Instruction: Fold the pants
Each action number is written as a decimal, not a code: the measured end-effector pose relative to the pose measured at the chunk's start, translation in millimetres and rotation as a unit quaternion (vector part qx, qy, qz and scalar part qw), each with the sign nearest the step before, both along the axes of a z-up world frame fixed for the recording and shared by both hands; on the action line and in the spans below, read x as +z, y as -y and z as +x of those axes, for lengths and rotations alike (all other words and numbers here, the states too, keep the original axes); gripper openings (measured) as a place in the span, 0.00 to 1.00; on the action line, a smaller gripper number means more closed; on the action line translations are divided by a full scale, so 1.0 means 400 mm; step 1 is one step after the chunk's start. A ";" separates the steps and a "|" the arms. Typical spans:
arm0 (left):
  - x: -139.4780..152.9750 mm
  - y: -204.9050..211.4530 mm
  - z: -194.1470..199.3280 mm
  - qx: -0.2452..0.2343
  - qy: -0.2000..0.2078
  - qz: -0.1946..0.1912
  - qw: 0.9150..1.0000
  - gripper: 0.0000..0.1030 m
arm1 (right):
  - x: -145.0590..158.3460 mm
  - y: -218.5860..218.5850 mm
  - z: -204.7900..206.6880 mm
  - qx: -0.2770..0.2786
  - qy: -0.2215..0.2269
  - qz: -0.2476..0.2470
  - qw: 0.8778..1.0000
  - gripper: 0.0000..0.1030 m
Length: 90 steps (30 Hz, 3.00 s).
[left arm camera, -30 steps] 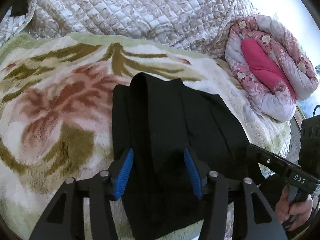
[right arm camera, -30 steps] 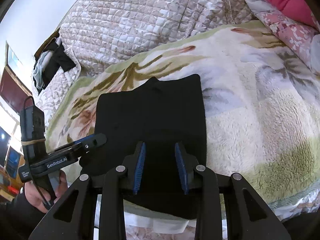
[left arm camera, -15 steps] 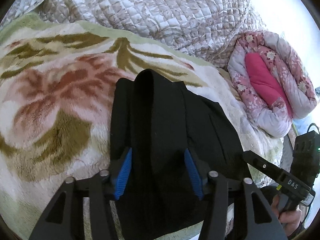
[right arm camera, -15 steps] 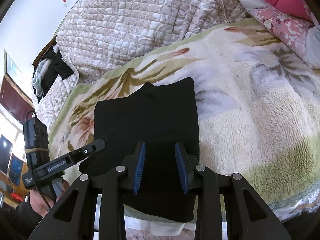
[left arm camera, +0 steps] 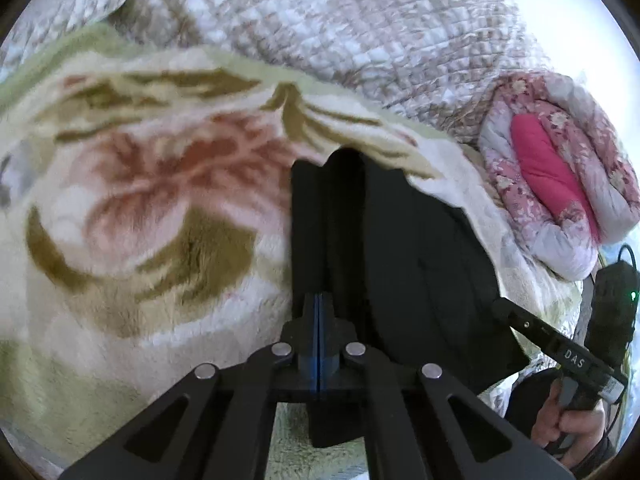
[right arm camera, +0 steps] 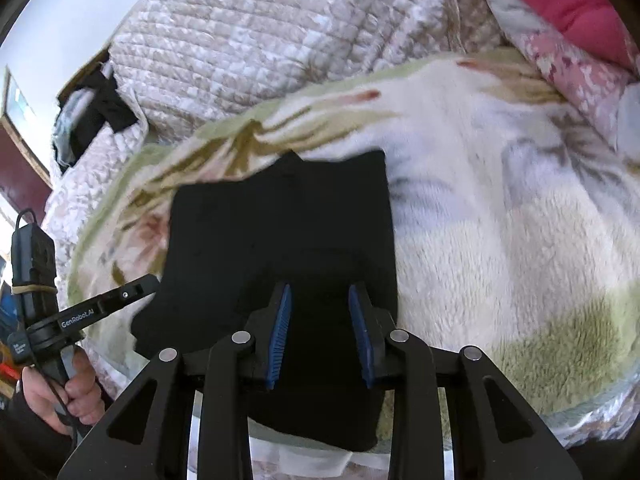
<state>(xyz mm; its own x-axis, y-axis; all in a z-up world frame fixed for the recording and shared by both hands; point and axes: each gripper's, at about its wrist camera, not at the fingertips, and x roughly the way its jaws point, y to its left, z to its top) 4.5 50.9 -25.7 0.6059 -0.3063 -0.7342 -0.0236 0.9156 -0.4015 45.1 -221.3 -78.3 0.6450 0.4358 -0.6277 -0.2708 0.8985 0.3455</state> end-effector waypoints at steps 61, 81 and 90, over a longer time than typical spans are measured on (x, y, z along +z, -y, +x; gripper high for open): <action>0.075 0.055 -0.094 -0.035 0.003 0.059 0.998 0.42 | 0.035 -0.006 -0.126 0.012 0.012 -0.062 0.998 0.44; 0.046 0.049 0.006 -0.039 -0.006 0.042 0.998 0.51 | 0.014 0.032 -0.020 0.008 -0.028 -0.018 0.999 0.44; 0.032 0.018 0.040 -0.023 -0.005 0.036 0.999 0.52 | 0.007 0.033 0.025 -0.003 -0.024 -0.021 0.999 0.47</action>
